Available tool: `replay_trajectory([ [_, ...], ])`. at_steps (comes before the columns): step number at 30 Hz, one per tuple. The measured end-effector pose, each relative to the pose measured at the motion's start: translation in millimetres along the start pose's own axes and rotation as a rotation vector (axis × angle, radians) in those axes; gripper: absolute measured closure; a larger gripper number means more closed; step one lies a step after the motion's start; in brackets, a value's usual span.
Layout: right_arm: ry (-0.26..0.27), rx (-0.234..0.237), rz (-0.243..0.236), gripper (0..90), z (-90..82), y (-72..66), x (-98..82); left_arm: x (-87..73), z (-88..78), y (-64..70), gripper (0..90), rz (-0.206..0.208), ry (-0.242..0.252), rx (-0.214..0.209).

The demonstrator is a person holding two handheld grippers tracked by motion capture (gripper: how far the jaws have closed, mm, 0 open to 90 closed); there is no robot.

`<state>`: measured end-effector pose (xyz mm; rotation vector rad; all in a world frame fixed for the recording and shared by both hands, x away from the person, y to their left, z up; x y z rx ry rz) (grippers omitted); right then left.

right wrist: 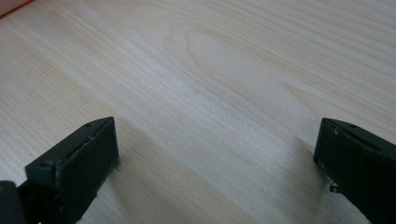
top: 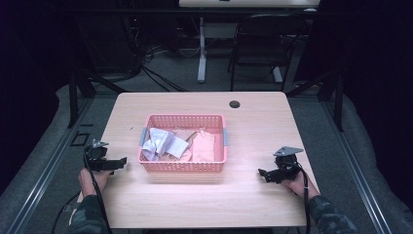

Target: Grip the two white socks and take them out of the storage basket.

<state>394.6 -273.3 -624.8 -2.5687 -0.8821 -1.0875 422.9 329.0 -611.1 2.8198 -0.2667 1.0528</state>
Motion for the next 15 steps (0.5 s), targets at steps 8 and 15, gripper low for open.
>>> replay_trajectory([
  [8,-0.005,0.007,-0.011,0.0,-0.4,-2.9,0.2,11.9,-16.8,4.1,0.3,0.002,-0.039,-0.012],
  [15,-0.007,0.010,-0.019,0.0,-0.1,-2.8,0.4,26.5,-35.2,7.6,0.3,-0.013,-0.027,-0.036],
])
Point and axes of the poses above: each handheld gripper's, and its own axes: z roughly forward along the jaws, x roughly out of its top, y roughly to its right, the point moved 5 cm from there along z, roughly forward along the jaws, and after that the axes turned 3 degrees about -z, right-handed, at the moved point
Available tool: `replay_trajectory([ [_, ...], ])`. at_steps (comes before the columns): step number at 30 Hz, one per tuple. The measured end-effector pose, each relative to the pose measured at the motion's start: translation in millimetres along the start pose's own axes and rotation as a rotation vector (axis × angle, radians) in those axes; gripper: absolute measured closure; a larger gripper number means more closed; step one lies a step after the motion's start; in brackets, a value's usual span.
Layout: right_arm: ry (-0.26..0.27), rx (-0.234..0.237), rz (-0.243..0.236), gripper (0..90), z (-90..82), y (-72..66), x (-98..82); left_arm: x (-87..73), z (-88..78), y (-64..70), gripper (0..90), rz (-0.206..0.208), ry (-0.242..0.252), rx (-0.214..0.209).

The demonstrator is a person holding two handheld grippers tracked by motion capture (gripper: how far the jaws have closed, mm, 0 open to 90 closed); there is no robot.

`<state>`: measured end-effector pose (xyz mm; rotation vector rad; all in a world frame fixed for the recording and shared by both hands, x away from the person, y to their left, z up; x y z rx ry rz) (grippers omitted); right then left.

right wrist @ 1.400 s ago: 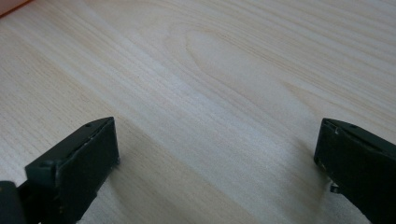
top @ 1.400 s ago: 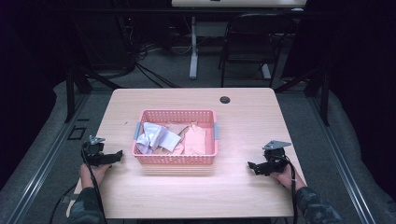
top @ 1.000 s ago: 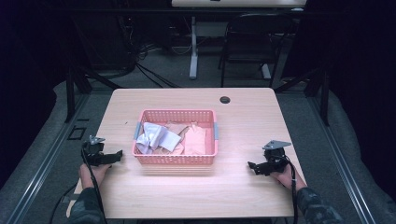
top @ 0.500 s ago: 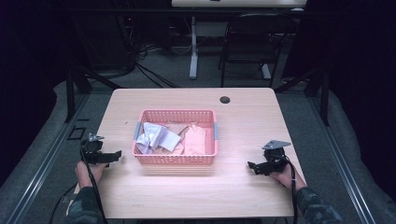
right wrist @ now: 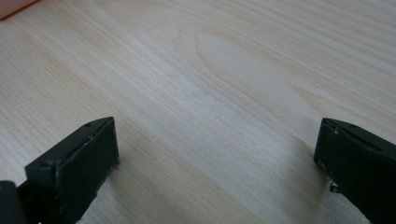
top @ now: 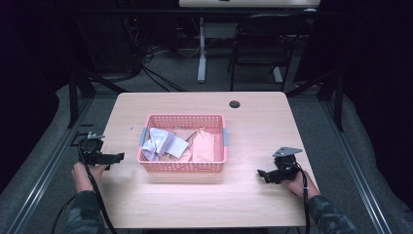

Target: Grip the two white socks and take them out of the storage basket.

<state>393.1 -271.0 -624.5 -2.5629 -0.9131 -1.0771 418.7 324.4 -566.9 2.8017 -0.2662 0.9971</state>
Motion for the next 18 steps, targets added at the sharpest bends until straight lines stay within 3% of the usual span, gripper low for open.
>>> replay_trajectory([
  [8,0.008,-0.001,0.008,0.0,0.3,-0.9,-0.1,17.4,-15.3,12.1,0.2,0.013,0.030,-0.036],
  [14,0.002,-0.005,0.005,0.0,-0.3,-0.7,-0.3,33.0,-24.3,22.0,0.2,0.040,0.039,-0.037],
  [18,0.009,-0.001,0.010,0.0,0.3,-1.1,-0.1,47.5,-29.8,35.9,0.1,0.077,0.032,-0.067],
])
Point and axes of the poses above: each handheld gripper's, and its own axes: z roughly forward along the jaws, x roughly out of its top, y roughly to its right, the point moved 5 cm from there along z, roughly forward along the jaws, and after that the axes turned 3 degrees about -z, right-handed, at the moved point
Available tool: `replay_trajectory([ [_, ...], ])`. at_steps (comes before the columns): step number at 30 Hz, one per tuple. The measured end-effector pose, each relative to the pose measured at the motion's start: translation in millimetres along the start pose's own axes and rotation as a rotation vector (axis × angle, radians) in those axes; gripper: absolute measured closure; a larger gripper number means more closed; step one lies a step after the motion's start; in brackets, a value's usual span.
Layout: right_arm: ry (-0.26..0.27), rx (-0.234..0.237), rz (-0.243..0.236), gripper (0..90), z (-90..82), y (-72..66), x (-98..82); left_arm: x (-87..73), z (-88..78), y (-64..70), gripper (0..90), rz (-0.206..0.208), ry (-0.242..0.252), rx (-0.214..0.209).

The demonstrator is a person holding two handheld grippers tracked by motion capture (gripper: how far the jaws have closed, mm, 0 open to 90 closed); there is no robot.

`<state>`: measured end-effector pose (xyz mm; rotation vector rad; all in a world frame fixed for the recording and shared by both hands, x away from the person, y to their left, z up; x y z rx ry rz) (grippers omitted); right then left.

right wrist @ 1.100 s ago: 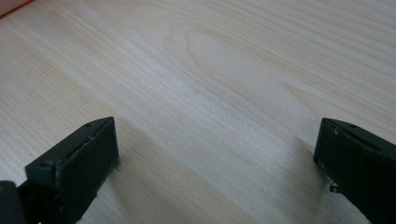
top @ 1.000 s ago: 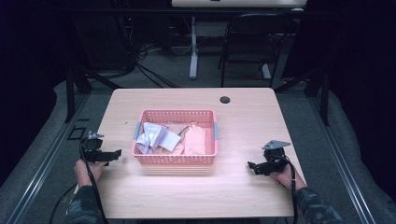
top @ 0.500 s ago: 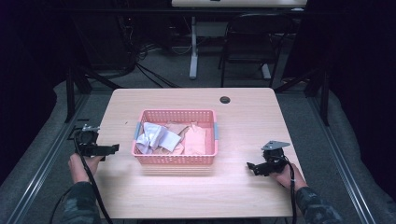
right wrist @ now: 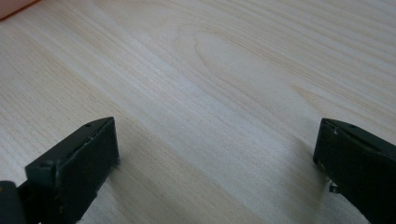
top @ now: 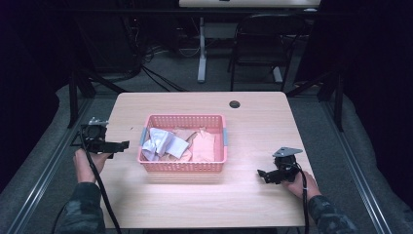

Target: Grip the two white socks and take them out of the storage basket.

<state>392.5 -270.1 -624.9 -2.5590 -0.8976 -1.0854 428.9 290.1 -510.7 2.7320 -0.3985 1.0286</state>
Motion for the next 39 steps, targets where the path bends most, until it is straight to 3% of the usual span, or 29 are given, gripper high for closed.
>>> replay_trajectory([
  [4,0.000,0.000,0.000,0.0,0.0,0.0,0.0,9.0,-1.2,11.1,0.1,0.023,-0.005,-0.016],
  [8,-0.001,0.000,0.000,0.0,-0.1,-0.1,0.0,23.7,0.2,34.8,0.1,0.069,-0.003,-0.049],
  [9,0.000,0.000,-0.001,0.0,0.0,0.0,0.0,23.7,0.2,34.8,0.1,0.069,-0.003,-0.049],
  [11,-0.001,0.001,-0.001,0.0,-0.1,0.0,0.0,30.7,6.1,51.0,0.1,0.095,-0.019,-0.079],
  [12,-0.001,0.001,-0.001,0.0,-0.1,0.0,0.0,30.7,6.1,51.0,0.1,0.095,-0.019,-0.079],
  [19,-0.001,0.001,-0.001,0.0,-0.1,-0.1,0.0,39.2,31.6,87.6,0.0,0.151,-0.053,-0.117],
  [20,-0.004,-0.001,-0.003,0.0,-0.4,0.1,-0.1,39.2,31.6,87.6,0.0,0.151,-0.053,-0.117],
  [23,-0.004,0.001,-0.004,0.0,-0.6,0.0,0.0,37.4,42.7,103.1,0.6,0.187,-0.045,-0.164],
  [25,-0.005,-0.001,-0.005,0.0,-0.6,0.1,-0.1,36.5,45.8,105.6,5.1,0.199,-0.050,-0.161],
  [28,-0.005,-0.001,-0.004,0.0,-0.8,0.0,-0.1,33.2,56.1,112.1,10.6,0.216,-0.090,-0.157],
  [29,-0.008,-0.003,-0.002,0.0,-1.1,-0.2,-0.2,32.6,61.8,114.8,16.2,0.232,-0.123,-0.153],
  [35,-0.005,0.001,-0.008,0.0,-0.7,-0.7,-0.2,35.3,72.4,117.5,31.4,0.246,-0.179,-0.129],
  [36,-0.001,0.002,-0.004,0.0,-0.4,-1.0,-0.1,36.0,74.4,117.2,34.2,0.242,-0.193,-0.120],
  [37,-0.001,0.002,-0.004,0.0,-0.4,-1.0,-0.1,36.9,78.4,115.3,39.5,0.254,-0.214,-0.081],
  [39,-0.001,0.002,-0.004,0.0,-0.4,-1.0,-0.1,36.6,80.4,114.8,45.1,0.254,-0.229,-0.076],
])
Point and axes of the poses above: each handheld gripper's, and its own axes: z roughly forward along the jaws, x roughly out of its top, y roughly to its right, the point moved 5 cm from there along z, roughly forward along the jaws, and after that the axes turned 3 degrees about -z, right-handed, at the moved point
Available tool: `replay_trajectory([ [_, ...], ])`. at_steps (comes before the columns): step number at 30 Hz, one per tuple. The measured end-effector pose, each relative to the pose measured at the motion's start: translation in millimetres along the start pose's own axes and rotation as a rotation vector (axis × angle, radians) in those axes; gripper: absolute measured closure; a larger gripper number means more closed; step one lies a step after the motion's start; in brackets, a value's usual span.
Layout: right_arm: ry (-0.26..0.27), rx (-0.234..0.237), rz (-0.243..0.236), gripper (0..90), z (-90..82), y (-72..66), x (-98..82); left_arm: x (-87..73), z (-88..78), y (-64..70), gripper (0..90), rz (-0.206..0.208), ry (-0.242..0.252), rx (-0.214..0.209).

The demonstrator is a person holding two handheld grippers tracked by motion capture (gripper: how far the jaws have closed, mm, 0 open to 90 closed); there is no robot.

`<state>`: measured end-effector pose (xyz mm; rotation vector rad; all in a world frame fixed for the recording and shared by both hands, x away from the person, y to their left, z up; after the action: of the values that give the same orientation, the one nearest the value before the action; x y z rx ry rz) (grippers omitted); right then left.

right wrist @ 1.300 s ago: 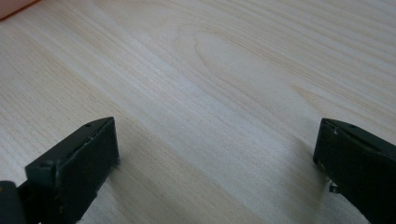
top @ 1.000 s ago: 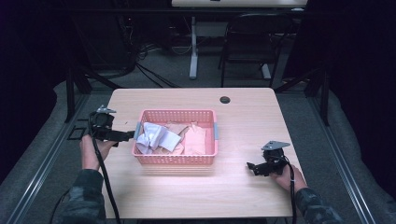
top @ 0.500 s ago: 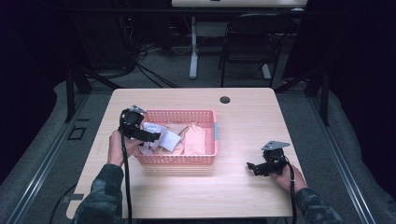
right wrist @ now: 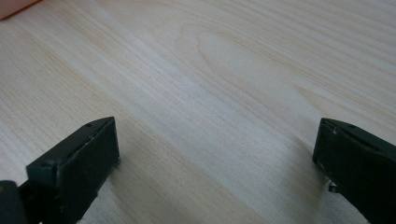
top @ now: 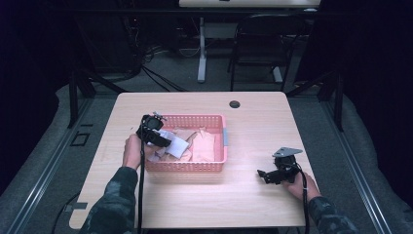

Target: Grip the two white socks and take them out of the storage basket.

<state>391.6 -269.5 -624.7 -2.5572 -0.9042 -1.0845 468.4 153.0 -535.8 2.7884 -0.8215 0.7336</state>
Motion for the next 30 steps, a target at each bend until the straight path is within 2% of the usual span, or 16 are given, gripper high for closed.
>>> replay_trajectory([
  [2,0.000,0.000,0.000,0.0,0.0,0.0,0.0,-0.9,5.3,-2.9,54.9,-0.012,-0.032,0.025],
  [5,0.000,0.000,0.000,0.0,0.0,0.0,0.0,-0.9,5.8,-4.0,69.5,-0.022,-0.031,0.021],
  [6,0.000,0.001,-0.002,0.0,0.0,0.0,0.0,-0.5,4.8,-4.0,73.1,-0.014,-0.027,0.020],
  [10,0.006,0.003,-0.003,0.0,0.2,-0.4,0.2,3.9,-2.4,-1.8,79.9,-0.006,-0.013,0.003],
  [20,0.003,0.003,-0.005,0.0,0.0,-0.6,0.0,20.8,-32.3,4.5,84.1,0.040,0.025,0.000],
  [27,0.003,0.003,-0.006,0.0,0.0,-0.7,0.0,31.7,-55.6,3.4,84.3,0.048,0.044,-0.015],
  [30,0.003,0.003,-0.006,0.0,0.0,-0.6,0.0,33.7,-60.3,2.8,84.4,0.053,0.045,-0.015],
])
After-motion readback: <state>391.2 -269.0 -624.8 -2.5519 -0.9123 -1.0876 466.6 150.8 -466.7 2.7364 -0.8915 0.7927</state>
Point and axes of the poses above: each handheld gripper's, and its own axes: z roughly forward along the jaws, x roughly out of its top, y roughly to its right, the point moved 5 cm from there along z, roughly forward along the jaws, and after that the axes turned 3 degrees about -z, right-handed, at the moved point
